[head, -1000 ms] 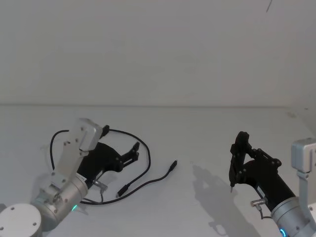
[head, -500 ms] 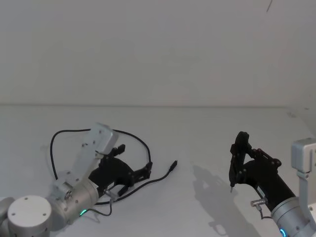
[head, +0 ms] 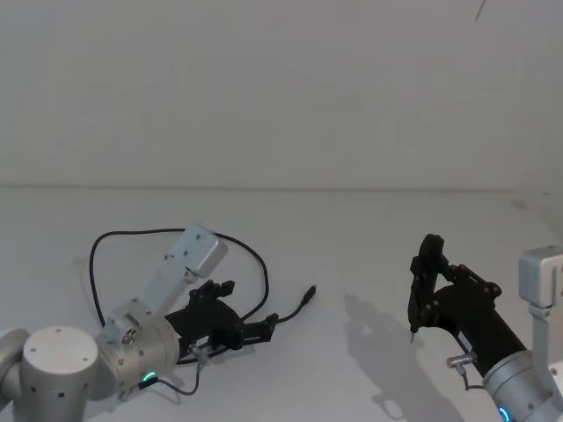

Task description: Pick up the data cable with the one hand.

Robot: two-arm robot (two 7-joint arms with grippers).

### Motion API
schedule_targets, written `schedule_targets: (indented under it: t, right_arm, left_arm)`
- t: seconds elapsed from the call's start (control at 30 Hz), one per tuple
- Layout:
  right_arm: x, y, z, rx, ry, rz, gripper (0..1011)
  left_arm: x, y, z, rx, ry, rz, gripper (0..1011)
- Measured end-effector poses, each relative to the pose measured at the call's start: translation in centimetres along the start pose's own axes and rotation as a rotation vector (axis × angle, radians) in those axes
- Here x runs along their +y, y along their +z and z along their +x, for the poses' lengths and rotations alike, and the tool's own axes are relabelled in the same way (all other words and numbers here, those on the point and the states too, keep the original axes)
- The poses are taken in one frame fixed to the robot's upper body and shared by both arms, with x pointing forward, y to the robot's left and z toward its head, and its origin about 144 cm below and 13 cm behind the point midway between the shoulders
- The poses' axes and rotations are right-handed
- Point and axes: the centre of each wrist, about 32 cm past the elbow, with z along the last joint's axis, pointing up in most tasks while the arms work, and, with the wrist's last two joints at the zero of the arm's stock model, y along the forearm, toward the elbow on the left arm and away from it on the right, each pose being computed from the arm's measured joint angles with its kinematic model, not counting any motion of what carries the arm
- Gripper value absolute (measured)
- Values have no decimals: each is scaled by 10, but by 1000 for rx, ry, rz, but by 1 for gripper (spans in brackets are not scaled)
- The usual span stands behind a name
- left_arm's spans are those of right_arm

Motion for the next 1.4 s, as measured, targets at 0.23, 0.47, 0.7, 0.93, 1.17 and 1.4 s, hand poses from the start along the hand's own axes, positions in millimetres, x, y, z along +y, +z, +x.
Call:
schedule_targets:
  t: [0.23, 0.47, 0.7, 0.93, 1.17, 1.4]
  right_arm:
    - [0, 0, 0, 0, 0, 0, 279]
    - [0, 0, 0, 0, 0, 0, 279]
    - [0, 0, 0, 0, 0, 0, 279]
    - [0, 0, 0, 0, 0, 0, 279]
    - [0, 0, 0, 0, 0, 0, 279]
    - [0, 0, 0, 0, 0, 0, 279]
  left_arm:
    - [-2, 7, 7, 0, -51, 32, 1001]
    - [-3, 12, 13, 2, -95, 51, 1001]
    - [-2, 14, 16, 8, -129, 76, 1001]
    - [-3, 12, 16, 7, -156, 113, 1001]
    - [-4, 10, 16, 2, -162, 136, 910]
    - [-5, 7, 14, 0, -141, 132, 743]
